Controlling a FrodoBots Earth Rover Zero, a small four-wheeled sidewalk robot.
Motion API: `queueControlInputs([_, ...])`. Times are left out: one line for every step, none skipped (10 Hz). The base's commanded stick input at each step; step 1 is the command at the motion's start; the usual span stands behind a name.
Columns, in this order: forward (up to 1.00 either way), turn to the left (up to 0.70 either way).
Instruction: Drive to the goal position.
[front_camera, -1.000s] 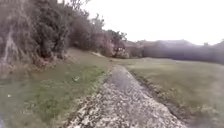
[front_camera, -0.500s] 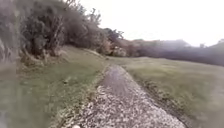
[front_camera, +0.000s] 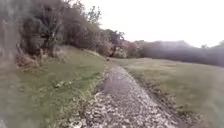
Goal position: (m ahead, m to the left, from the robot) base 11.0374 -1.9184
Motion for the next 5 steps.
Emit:
queueControlInputs([0.85, 0.0])
queueControlInputs([0.85, 0.0])
queueControlInputs([0.85, 0.0])
queueControlInputs([0.85, 0.0])
queueControlInputs([0.85, 0.0])
